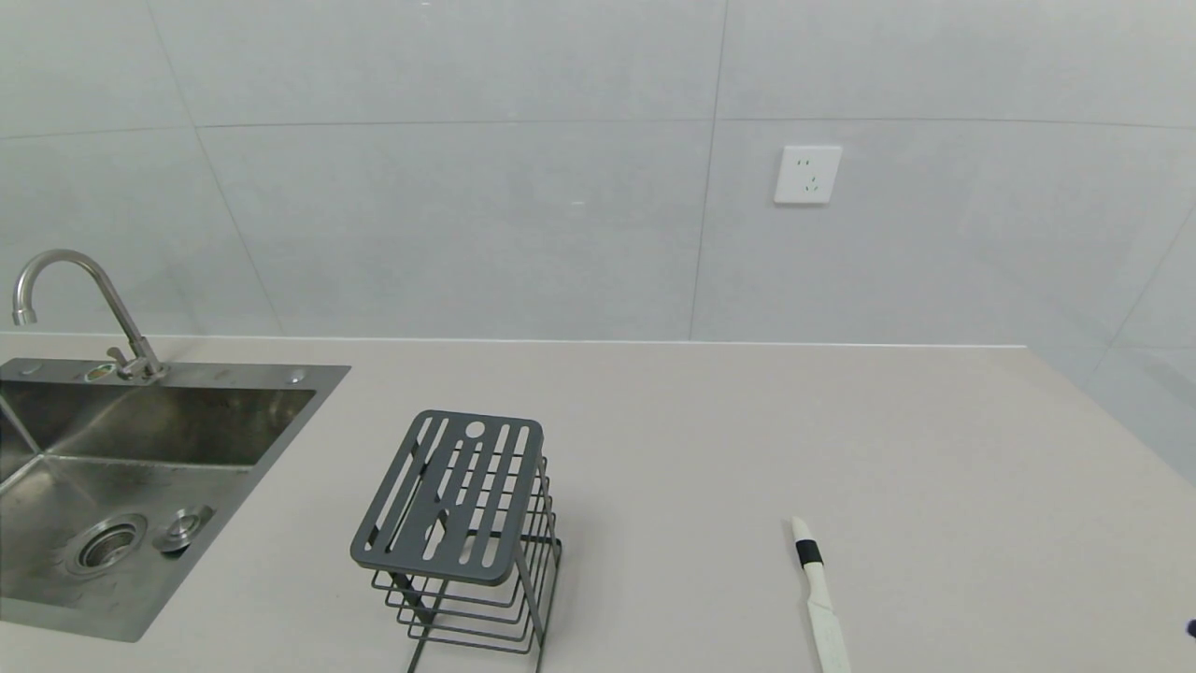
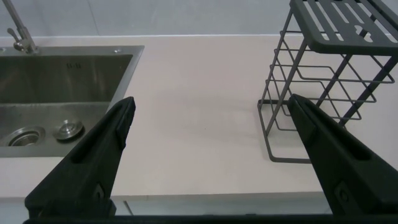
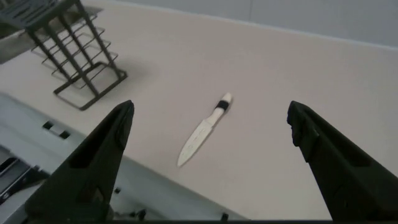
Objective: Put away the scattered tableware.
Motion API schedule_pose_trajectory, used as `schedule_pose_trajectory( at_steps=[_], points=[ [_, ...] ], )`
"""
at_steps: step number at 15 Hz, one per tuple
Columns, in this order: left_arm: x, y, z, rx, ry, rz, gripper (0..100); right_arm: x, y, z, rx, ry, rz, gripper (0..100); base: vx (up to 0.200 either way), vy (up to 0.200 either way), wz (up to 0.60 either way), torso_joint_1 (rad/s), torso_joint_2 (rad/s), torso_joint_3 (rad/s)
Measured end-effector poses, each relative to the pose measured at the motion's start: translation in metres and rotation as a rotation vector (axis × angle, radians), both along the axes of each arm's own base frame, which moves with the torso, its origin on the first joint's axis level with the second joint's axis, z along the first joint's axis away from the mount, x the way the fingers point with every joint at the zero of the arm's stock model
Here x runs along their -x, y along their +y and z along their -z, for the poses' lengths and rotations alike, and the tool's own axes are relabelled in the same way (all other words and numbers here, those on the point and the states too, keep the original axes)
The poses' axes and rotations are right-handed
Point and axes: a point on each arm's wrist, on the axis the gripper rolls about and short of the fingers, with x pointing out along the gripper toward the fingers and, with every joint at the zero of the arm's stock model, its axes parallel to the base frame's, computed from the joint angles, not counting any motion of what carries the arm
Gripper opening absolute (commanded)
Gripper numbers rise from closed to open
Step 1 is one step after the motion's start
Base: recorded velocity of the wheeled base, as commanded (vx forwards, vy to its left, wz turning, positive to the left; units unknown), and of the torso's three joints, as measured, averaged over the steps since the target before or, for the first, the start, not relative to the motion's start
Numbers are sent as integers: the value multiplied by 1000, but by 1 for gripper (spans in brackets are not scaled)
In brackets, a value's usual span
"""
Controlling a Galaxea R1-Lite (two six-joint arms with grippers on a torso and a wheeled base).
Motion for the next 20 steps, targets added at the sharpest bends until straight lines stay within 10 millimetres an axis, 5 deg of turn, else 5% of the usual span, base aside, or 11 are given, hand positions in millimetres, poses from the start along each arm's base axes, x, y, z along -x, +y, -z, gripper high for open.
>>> schedule_pose_trajectory(
  at_steps=[10,20],
  points=[
    [0,0,0,2,0,-8,100,-108,42,0,159,346,-109,100,0,0,0,0,0,0],
    [0,0,0,3,0,-8,100,-153,110,18,119,586,117,100,0,0,0,0,0,0]
  ],
)
